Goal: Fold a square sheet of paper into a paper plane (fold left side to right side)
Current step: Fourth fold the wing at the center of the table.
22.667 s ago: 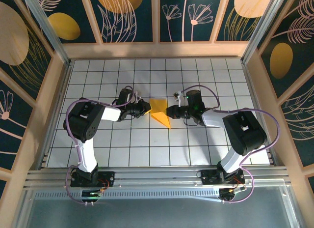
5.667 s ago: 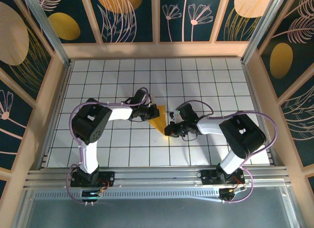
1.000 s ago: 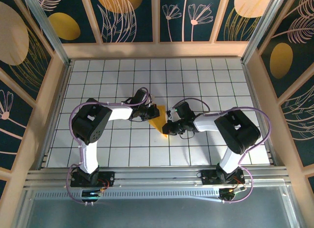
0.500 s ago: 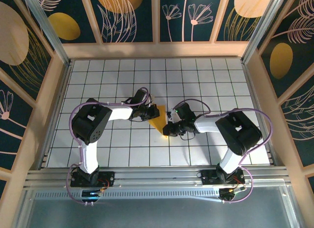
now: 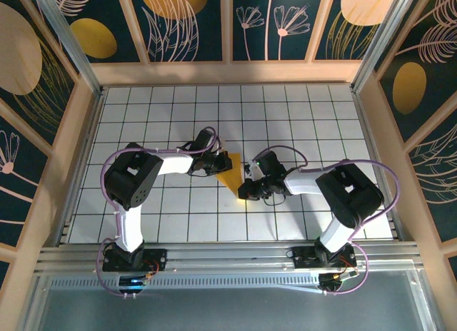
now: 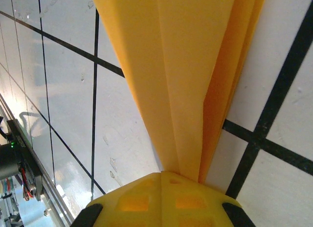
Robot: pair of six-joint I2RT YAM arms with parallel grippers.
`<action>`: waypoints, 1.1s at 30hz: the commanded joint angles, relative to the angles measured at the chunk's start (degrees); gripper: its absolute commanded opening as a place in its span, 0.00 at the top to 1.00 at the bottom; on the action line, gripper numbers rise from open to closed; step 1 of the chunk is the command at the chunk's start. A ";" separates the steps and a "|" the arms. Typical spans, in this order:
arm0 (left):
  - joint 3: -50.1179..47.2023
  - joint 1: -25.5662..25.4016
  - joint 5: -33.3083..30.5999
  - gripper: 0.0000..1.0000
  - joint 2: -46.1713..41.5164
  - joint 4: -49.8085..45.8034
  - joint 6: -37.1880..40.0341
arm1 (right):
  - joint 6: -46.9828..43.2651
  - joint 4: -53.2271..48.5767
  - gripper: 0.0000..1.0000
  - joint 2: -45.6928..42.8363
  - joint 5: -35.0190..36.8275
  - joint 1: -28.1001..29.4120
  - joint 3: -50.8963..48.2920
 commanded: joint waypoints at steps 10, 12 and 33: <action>-0.87 0.27 -5.06 1.00 2.19 -7.10 1.53 | 0.48 -5.25 1.00 -1.97 -2.06 1.55 -2.85; -0.86 0.27 -5.05 1.00 2.12 -7.01 1.53 | 1.05 -4.93 1.00 -3.43 -2.54 1.44 -2.20; -1.14 0.25 -4.72 1.00 1.42 -6.75 1.48 | 3.08 3.19 1.00 0.44 -0.16 -1.88 6.66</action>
